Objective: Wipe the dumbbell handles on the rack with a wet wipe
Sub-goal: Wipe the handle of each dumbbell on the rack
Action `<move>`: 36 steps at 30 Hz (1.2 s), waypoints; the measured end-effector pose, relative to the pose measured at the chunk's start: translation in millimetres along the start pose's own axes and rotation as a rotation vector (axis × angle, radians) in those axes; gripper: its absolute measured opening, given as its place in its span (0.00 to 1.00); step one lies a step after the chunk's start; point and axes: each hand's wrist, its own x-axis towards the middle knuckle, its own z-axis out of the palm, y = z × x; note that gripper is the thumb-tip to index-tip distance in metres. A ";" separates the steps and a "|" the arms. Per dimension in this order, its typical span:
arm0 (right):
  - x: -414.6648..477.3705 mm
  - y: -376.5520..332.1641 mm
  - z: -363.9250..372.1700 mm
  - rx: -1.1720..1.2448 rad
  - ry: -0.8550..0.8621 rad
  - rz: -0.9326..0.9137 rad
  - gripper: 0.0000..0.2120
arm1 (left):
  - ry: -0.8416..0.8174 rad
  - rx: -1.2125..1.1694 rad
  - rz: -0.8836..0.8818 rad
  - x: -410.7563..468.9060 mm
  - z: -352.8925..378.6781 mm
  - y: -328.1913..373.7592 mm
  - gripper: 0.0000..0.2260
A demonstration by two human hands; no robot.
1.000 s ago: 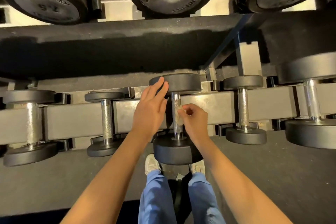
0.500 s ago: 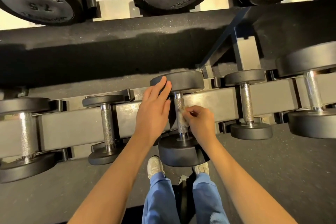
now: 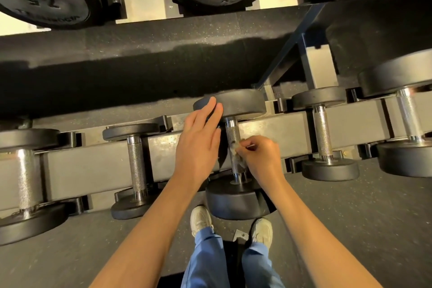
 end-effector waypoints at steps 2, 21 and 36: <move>11.2 -11.6 2.2 0.089 0.022 0.013 0.04 | 0.008 0.000 0.000 -0.4 1.0 -1.2 0.22; 21.6 2.4 4.8 0.030 0.055 -0.152 0.05 | 0.270 -0.040 0.096 0.8 38.9 -15.7 0.21; -11.7 4.2 -1.4 -0.456 0.033 -0.242 0.15 | 0.161 0.008 0.315 2.6 18.7 -36.8 0.20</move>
